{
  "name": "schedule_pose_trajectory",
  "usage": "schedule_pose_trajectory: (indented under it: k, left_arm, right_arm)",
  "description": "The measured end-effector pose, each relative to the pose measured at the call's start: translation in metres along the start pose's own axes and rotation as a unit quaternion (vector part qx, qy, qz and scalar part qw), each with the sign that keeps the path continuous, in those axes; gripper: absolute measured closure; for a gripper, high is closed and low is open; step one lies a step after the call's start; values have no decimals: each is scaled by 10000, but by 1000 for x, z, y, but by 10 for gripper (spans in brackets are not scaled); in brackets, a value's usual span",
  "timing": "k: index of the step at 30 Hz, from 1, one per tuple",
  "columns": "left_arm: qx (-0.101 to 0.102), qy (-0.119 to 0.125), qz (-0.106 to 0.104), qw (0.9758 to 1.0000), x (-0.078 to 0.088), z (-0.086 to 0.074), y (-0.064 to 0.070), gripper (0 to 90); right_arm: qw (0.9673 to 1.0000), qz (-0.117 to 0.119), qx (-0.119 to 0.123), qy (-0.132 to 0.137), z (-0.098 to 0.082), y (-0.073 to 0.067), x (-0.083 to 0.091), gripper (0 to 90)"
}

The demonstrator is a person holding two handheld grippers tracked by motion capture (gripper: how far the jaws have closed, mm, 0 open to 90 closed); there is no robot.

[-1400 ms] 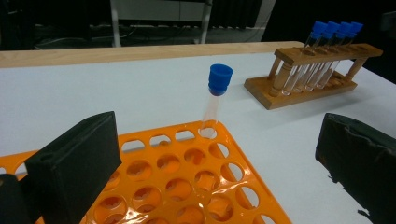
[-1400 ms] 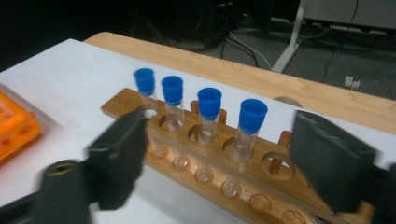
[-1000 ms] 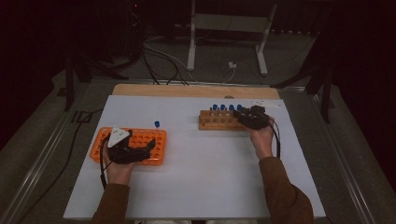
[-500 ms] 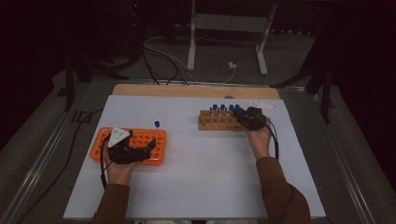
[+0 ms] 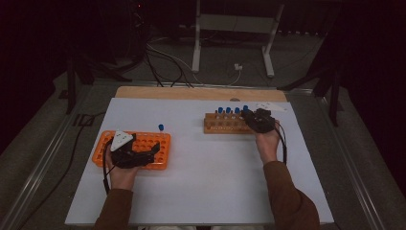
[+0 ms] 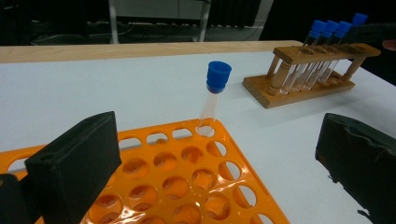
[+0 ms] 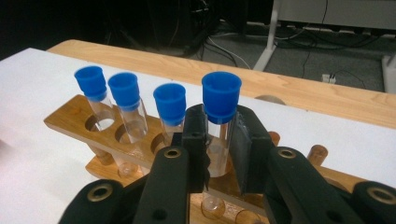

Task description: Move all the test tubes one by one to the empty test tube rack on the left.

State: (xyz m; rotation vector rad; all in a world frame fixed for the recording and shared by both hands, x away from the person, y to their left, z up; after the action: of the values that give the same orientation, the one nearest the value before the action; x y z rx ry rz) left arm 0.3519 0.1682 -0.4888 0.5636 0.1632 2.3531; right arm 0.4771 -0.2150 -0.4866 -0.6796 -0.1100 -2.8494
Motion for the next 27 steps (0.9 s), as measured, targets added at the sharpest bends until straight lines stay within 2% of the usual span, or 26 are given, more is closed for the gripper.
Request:
schedule_pose_trajectory:
  k: [10,27]
  left_arm:
    - [-18,-12,-8,10000,-2,0,1,8]
    - [1,7,6,10000,-3,0,1,7]
  right_arm:
    - [9997,63,-45,248,13,6,16,770]
    - [9981,63,77,607,38,8,41,770]
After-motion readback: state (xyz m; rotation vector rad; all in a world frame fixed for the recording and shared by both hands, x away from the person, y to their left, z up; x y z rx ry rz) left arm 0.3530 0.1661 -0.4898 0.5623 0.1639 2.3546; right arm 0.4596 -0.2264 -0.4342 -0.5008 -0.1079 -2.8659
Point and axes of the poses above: each handheld gripper's, and its own axes: x roughly backward along the jaws, z roughly out of its top, y roughly to its right, the point moved 6 cm from there along -x, roughly forward along the jaws, and after that the axes turned 14 degrees about -z, right-handed, at the moved point
